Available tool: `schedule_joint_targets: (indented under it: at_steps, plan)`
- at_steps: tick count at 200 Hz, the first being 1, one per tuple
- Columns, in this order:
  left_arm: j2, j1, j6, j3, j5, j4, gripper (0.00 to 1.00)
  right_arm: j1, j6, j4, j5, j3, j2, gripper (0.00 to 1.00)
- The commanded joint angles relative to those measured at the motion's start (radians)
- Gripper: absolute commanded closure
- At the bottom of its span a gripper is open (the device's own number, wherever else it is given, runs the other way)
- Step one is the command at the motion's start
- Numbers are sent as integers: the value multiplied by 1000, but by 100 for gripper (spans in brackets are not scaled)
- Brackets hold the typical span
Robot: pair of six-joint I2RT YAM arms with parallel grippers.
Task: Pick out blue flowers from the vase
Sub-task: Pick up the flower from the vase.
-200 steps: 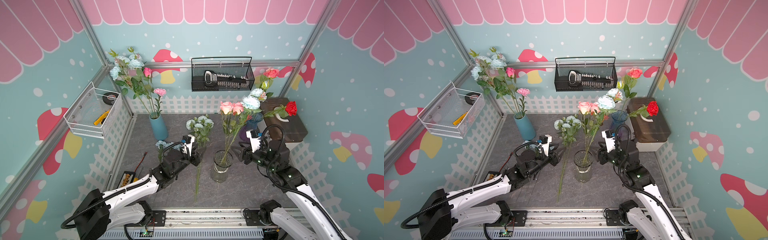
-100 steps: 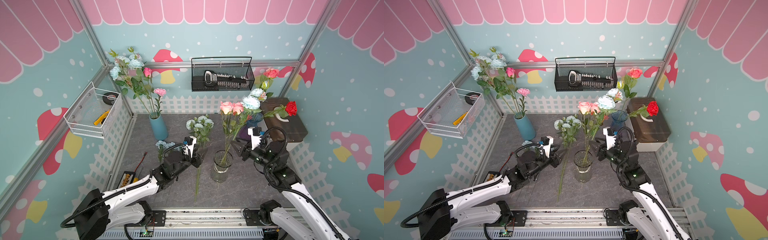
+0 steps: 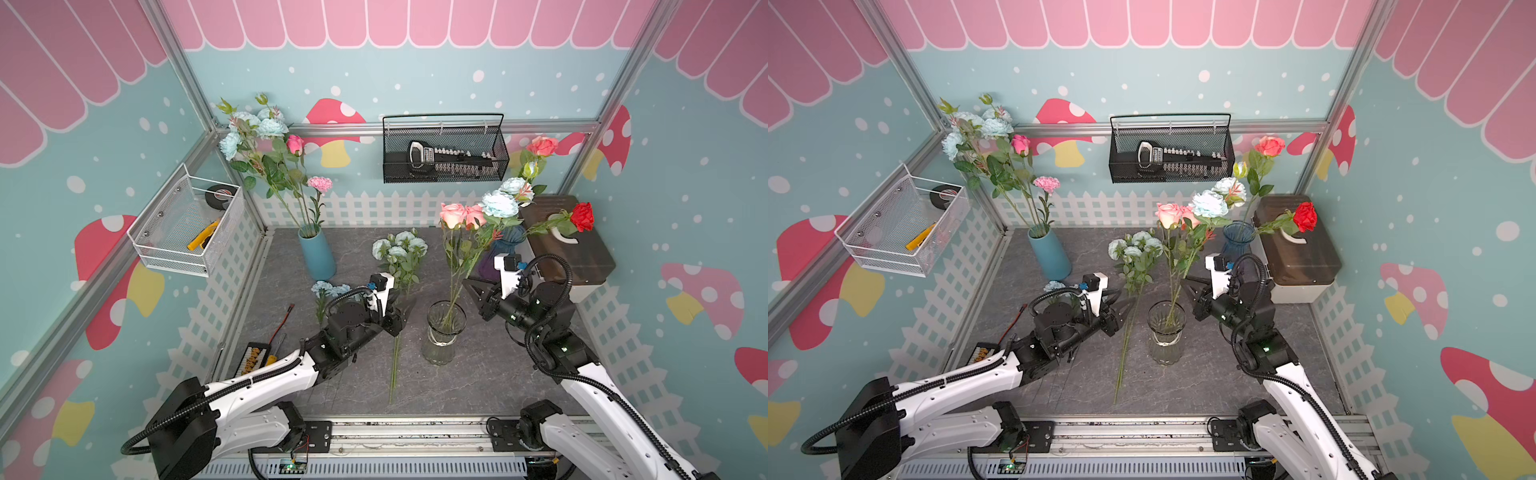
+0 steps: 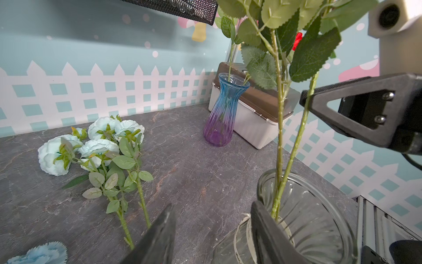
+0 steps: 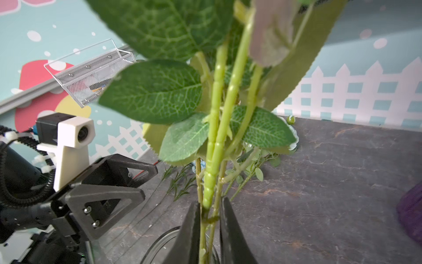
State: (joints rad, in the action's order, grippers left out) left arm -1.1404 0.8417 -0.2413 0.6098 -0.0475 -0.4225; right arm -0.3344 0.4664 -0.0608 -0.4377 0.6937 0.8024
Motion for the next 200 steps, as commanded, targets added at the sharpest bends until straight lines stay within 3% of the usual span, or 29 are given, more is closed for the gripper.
schedule_joint_targets:
  at_steps: [1,29,70,143,200]
  plan:
    - [14,8,17,15,10,-1,47,4,0,-27,-12,-5,-15,90]
    - [25,9,19,11,6,-1,47,3,10,-29,-38,4,-22,95]
    - [31,10,20,9,5,1,47,3,3,-24,-168,44,-30,98]
    - [37,19,18,17,13,3,47,1,1,24,-226,94,-56,100]
    - [51,46,2,107,117,27,46,2,-82,155,-217,178,-40,100]
